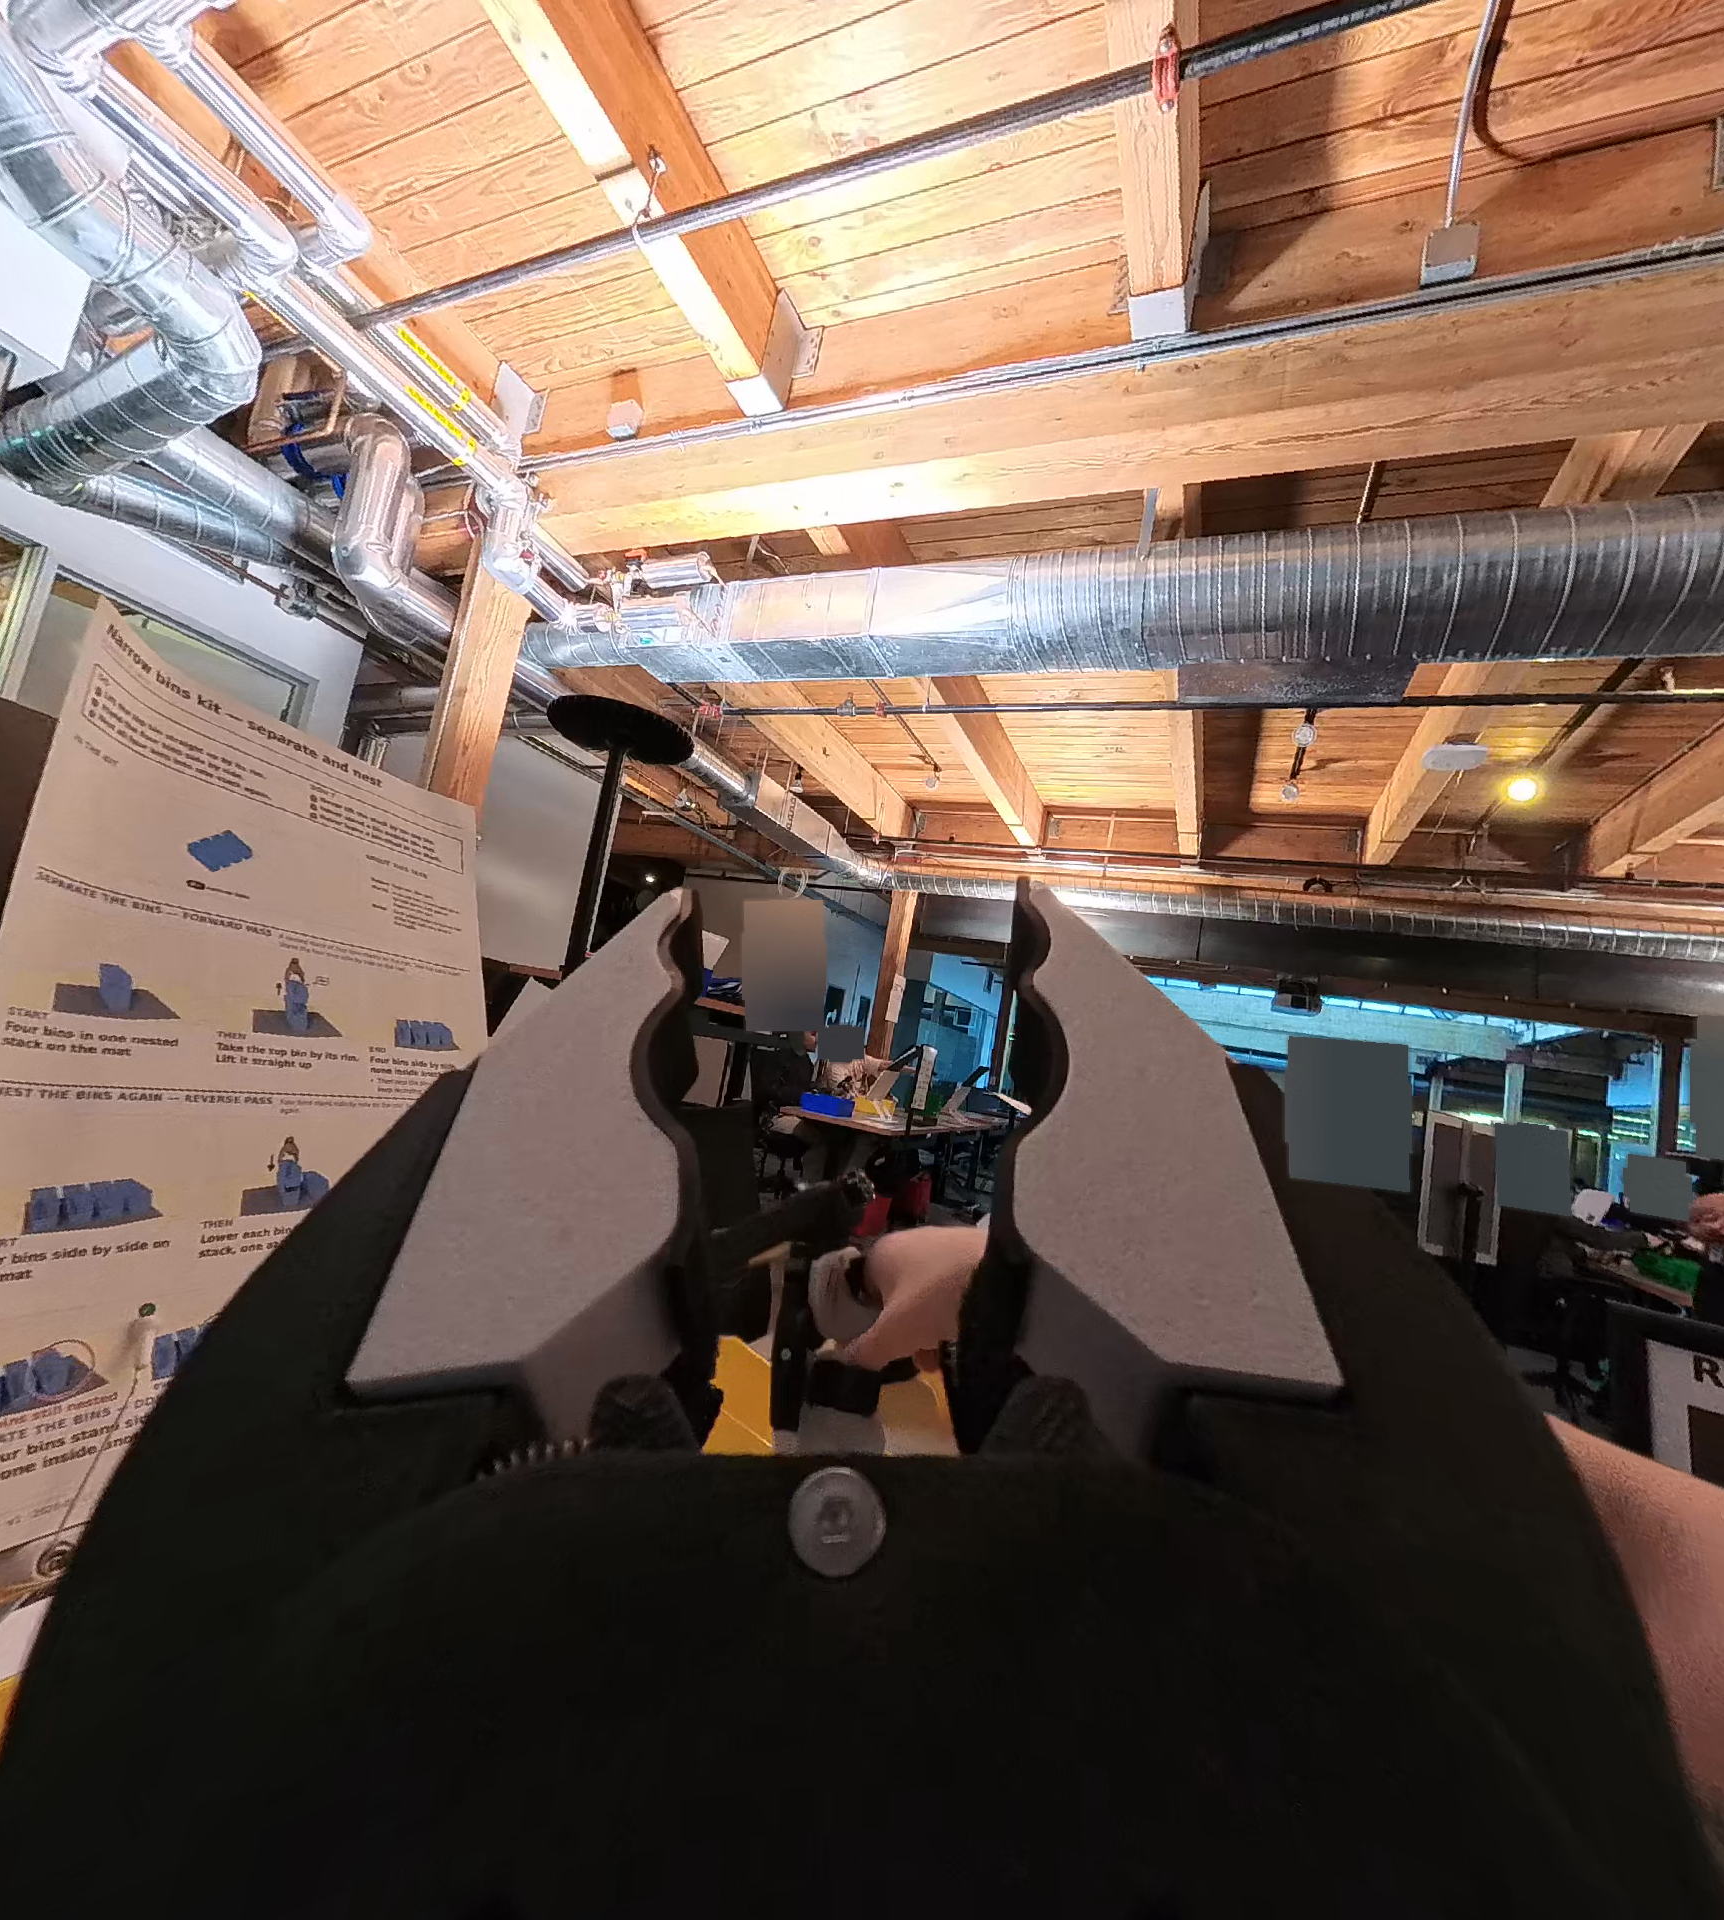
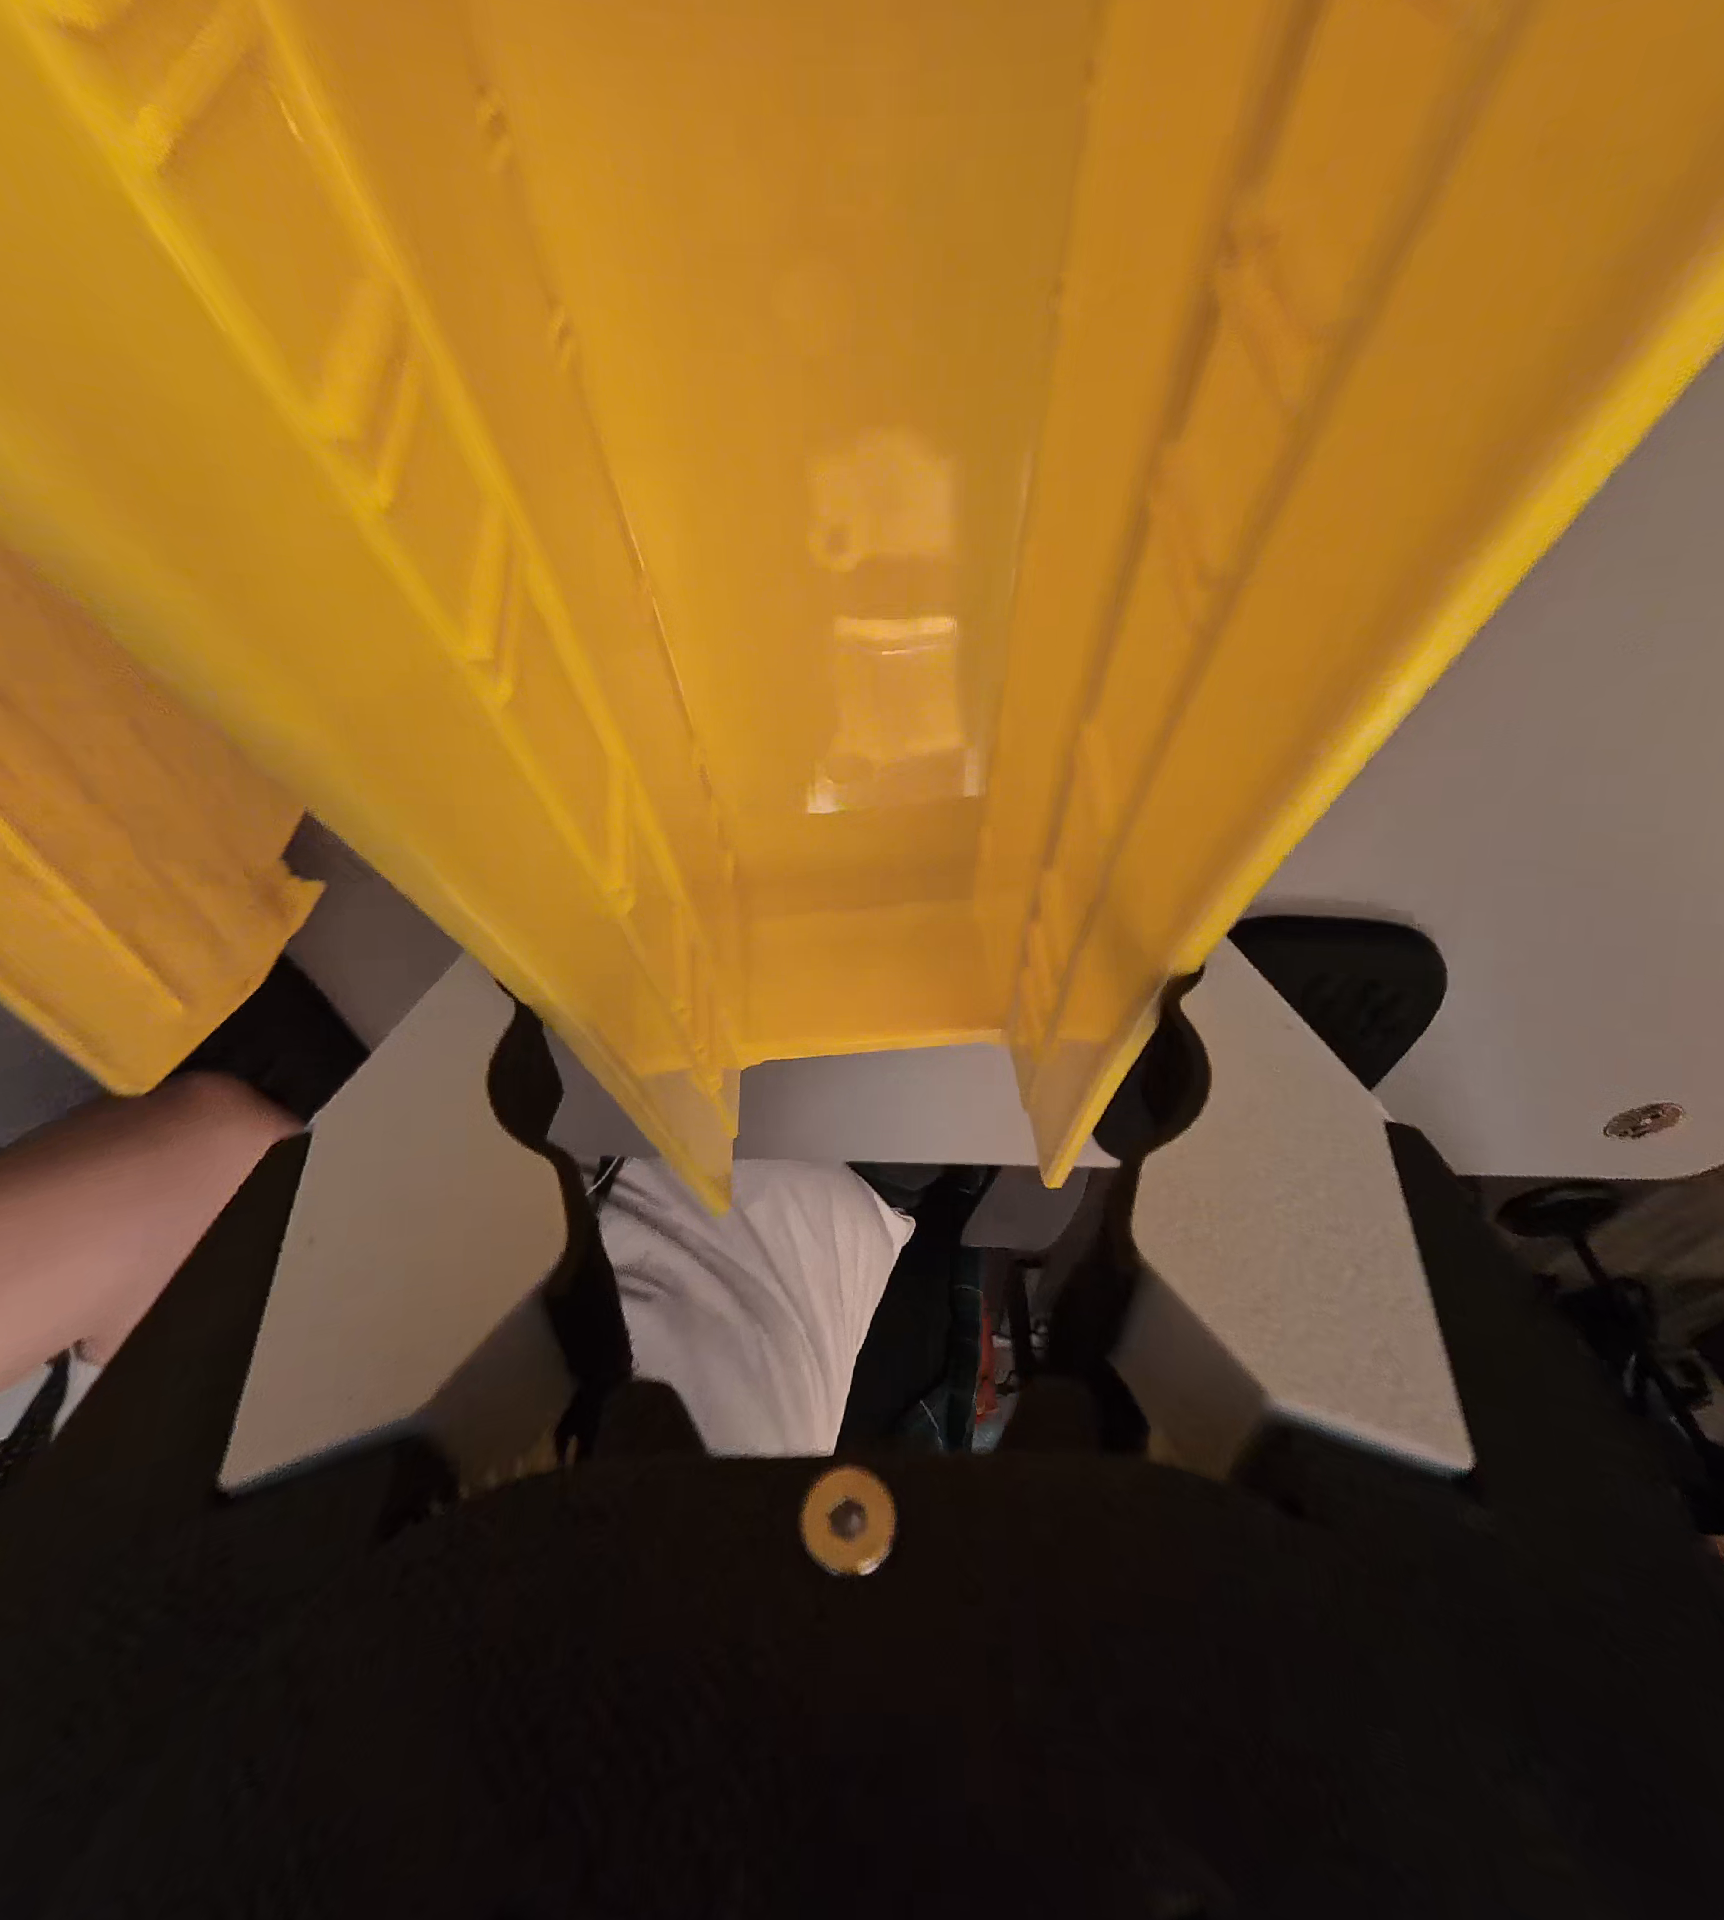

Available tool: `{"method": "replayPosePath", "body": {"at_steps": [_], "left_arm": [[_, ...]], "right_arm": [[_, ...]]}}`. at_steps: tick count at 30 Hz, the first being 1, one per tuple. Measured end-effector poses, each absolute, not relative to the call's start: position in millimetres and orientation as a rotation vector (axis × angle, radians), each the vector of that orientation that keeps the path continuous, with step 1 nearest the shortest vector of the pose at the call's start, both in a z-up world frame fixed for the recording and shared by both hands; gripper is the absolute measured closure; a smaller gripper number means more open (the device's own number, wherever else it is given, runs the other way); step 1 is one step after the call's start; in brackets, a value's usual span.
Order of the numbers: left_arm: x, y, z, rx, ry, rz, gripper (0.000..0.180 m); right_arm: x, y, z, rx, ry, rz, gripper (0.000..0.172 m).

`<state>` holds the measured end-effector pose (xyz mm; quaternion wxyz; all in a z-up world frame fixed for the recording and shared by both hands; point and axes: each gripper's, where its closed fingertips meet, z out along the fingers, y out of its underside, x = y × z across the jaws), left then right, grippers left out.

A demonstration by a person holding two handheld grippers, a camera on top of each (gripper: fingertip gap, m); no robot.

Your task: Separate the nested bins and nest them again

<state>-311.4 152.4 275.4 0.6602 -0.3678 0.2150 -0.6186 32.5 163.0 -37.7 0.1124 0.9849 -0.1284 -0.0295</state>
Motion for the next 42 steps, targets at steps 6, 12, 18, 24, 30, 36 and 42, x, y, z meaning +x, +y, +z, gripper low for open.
{"method": "replayPosePath", "body": {"at_steps": [6,12,18,24,30,36,42], "left_arm": [[-316,150,277,-0.819,0.480,-1.403,0.123],[-324,147,278,-0.802,0.469,-1.401,0.123],[-334,157,276,-0.818,0.422,-1.351,0.125],[-338,153,278,-0.790,0.430,-1.396,0.125],[-340,153,278,-0.784,0.430,-1.393,0.125],[-346,155,278,-0.775,0.413,-1.402,0.125],[-347,154,278,-0.769,0.413,-1.407,0.125]], "right_arm": [[-22,177,23,2.918,-0.260,-0.074,0.054],[-100,192,71,2.863,-0.193,-0.255,0.053],[-158,208,59,2.778,-0.173,-0.363,0.052],[-186,216,33,2.679,-0.210,-0.412,0.053],[-195,230,14,2.677,-0.218,-0.311,0.053],[-193,237,-5,2.656,-0.269,-0.191,0.052],[-191,244,-13,2.656,-0.297,-0.131,0.052]]}}
